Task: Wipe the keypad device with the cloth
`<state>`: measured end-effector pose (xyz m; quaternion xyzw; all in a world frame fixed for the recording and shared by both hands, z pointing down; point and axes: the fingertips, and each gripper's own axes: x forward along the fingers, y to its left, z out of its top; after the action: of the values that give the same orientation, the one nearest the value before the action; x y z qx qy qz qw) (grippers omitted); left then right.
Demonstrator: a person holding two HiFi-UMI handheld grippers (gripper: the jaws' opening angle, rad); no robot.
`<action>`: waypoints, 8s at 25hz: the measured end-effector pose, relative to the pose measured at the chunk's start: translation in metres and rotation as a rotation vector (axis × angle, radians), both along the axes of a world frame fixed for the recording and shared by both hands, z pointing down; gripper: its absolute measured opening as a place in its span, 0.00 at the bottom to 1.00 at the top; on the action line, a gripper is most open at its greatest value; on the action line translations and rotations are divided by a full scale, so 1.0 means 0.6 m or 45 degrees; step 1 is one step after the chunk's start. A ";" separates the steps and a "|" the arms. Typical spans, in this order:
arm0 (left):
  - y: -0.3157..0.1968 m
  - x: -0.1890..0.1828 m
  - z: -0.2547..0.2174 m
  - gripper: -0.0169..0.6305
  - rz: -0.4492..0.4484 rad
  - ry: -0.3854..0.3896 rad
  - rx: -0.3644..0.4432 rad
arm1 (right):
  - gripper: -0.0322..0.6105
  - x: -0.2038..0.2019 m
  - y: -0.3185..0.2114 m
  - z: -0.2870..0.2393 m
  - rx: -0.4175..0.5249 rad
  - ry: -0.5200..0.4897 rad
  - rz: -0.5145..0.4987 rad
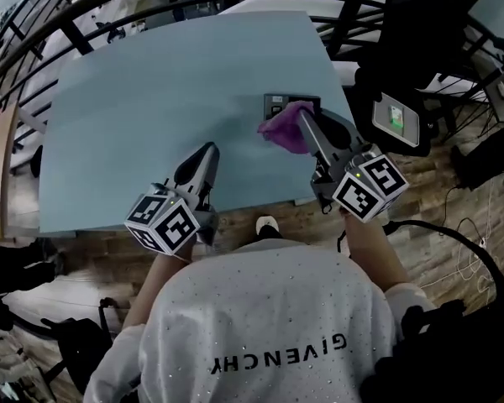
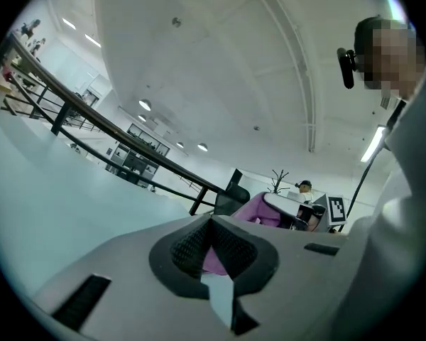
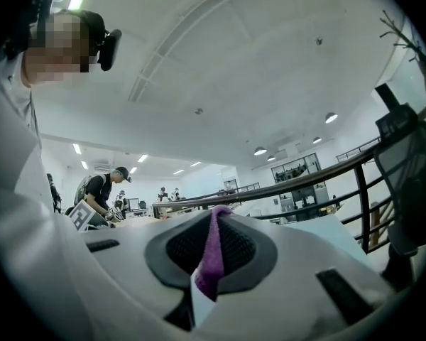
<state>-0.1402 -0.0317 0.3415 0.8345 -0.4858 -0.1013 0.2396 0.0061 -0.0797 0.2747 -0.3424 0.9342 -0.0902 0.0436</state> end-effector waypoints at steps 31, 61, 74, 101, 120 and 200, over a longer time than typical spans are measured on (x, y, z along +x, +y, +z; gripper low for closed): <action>-0.208 0.041 0.089 0.03 -0.112 -0.065 -0.176 | 0.08 -0.072 -0.236 0.322 -0.480 0.474 -0.079; -0.224 0.108 0.083 0.03 0.008 -0.049 -0.149 | 0.08 0.084 -0.255 0.319 -0.457 0.472 0.133; -0.216 0.134 0.089 0.03 0.099 -0.065 -0.173 | 0.08 0.146 -0.261 0.318 -0.479 0.466 0.266; -0.228 0.135 0.090 0.03 0.078 -0.075 -0.165 | 0.08 0.103 -0.248 0.270 -0.370 0.376 0.158; -0.201 0.051 0.103 0.03 -0.112 -0.051 -0.199 | 0.08 -0.075 -0.212 0.342 -0.390 0.578 -0.170; -0.208 0.094 0.146 0.03 -0.010 -0.095 -0.298 | 0.08 -0.032 -0.184 0.331 -0.460 0.455 -0.173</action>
<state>-0.0837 -0.1567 0.4290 0.8022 -0.5060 -0.0138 0.3167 -0.0132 -0.1904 0.4732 -0.2916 0.9166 -0.1966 -0.1900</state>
